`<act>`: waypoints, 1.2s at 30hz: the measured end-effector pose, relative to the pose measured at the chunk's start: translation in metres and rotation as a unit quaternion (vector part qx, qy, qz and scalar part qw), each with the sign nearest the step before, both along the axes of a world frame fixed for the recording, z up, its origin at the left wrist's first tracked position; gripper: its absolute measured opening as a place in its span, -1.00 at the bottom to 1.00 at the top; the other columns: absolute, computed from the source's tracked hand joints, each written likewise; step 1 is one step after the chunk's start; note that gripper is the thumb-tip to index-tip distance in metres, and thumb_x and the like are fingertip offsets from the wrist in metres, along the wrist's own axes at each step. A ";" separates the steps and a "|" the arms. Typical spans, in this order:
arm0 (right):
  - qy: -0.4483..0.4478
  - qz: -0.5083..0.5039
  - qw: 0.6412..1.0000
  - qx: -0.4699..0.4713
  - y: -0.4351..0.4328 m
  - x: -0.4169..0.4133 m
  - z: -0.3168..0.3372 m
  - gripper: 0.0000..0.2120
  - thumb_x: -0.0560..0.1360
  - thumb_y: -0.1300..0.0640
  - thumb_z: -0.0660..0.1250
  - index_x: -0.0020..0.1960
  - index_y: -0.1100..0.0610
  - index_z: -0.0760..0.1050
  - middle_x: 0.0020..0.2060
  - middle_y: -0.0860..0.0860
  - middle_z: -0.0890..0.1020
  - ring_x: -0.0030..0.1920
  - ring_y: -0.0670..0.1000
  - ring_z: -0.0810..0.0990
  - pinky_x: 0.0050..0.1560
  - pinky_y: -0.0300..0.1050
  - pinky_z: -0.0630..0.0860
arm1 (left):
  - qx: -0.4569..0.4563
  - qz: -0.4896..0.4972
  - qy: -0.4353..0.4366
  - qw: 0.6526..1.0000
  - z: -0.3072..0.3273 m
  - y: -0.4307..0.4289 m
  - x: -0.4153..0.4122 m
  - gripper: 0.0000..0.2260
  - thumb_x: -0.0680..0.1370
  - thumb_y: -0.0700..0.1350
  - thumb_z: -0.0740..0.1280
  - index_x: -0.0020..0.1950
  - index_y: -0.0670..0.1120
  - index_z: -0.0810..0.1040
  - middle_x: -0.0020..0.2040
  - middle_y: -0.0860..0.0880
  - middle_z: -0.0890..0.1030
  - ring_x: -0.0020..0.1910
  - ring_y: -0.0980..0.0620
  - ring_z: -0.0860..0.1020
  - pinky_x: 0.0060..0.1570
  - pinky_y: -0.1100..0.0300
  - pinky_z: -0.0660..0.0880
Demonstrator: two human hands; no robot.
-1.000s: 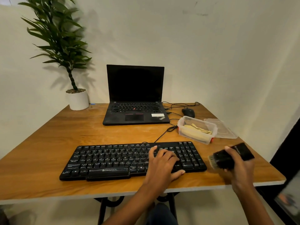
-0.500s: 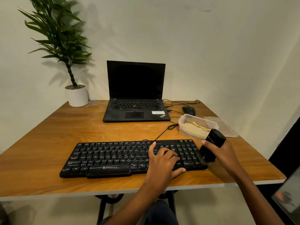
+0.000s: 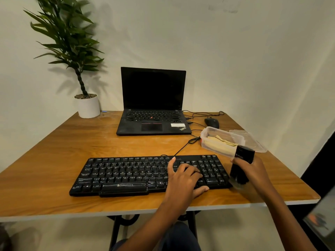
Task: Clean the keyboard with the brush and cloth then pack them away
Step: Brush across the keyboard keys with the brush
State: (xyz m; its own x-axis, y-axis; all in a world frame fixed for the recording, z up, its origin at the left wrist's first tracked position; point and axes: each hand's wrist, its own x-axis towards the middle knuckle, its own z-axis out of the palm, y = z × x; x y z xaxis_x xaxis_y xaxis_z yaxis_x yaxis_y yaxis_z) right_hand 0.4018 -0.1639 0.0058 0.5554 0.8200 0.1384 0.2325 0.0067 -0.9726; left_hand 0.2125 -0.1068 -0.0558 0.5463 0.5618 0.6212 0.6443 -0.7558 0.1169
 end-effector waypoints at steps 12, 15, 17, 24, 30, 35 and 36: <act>0.023 -0.015 0.999 0.032 0.007 -0.009 -0.004 -0.88 0.52 0.23 0.26 0.05 0.12 0.40 -0.18 -0.01 0.53 -0.08 0.04 0.55 -0.30 -0.23 0.46 | 0.000 0.001 0.003 1.000 0.000 0.002 -0.001 -0.60 0.42 0.31 0.09 -0.12 0.15 0.65 -0.10 0.23 0.59 -0.03 0.18 0.56 0.32 -0.13 0.09; -0.021 0.009 0.999 -0.034 0.007 -0.004 0.000 -0.96 0.51 0.23 0.27 -0.10 0.15 0.41 -0.23 0.10 0.55 -0.18 0.09 0.55 -0.29 -0.13 0.49 | 0.000 0.003 0.003 1.000 0.000 0.001 0.000 -0.59 0.42 0.31 0.09 -0.12 0.15 0.65 -0.10 0.22 0.60 -0.03 0.18 0.57 0.32 -0.13 0.08; -0.059 -0.015 0.997 -0.042 0.016 0.004 0.004 -0.95 0.50 0.19 0.30 -0.09 0.14 0.43 -0.16 0.11 0.56 -0.05 0.15 0.55 -0.06 0.04 0.53 | -0.001 0.002 0.007 1.000 0.000 0.001 0.000 -0.59 0.42 0.32 0.08 -0.12 0.16 0.65 -0.10 0.23 0.60 -0.04 0.19 0.57 0.33 -0.13 0.08; -0.051 0.009 0.999 0.006 0.033 -0.003 0.003 -0.69 0.51 0.17 0.31 0.24 0.12 0.39 -0.07 -0.03 0.55 -0.03 -0.03 0.54 -0.17 -0.23 0.50 | -0.005 0.003 0.005 1.000 0.001 0.001 -0.001 -0.59 0.42 0.32 0.08 -0.12 0.16 0.65 -0.11 0.23 0.60 -0.07 0.20 0.57 0.32 -0.13 0.08; -0.056 -0.027 0.997 0.040 0.032 0.000 -0.002 -0.67 0.49 0.19 0.33 0.24 0.14 0.42 0.02 0.05 0.57 0.10 0.09 0.54 -0.04 -0.12 0.55 | -0.007 0.002 0.001 1.000 -0.001 0.001 -0.001 -0.59 0.42 0.32 0.09 -0.10 0.16 0.65 -0.10 0.23 0.59 -0.07 0.21 0.56 0.34 -0.11 0.07; -0.052 -0.013 0.999 0.002 0.035 0.005 0.000 -0.77 0.49 0.20 0.33 0.14 0.19 0.46 -0.08 0.11 0.57 -0.04 0.09 0.57 -0.16 -0.12 0.55 | -0.002 -0.003 -0.009 1.000 -0.001 0.000 -0.001 -0.60 0.42 0.31 0.10 -0.10 0.15 0.64 -0.10 0.22 0.59 -0.07 0.21 0.57 0.34 -0.12 0.07; -0.066 -0.022 0.998 0.003 0.037 0.005 0.000 -0.79 0.48 0.18 0.34 0.11 0.13 0.46 -0.07 0.09 0.58 -0.02 0.09 0.57 -0.13 -0.10 0.53 | -0.001 -0.003 -0.009 1.000 -0.001 -0.001 -0.001 -0.60 0.43 0.31 0.10 -0.10 0.15 0.64 -0.10 0.22 0.59 -0.07 0.21 0.57 0.34 -0.12 0.06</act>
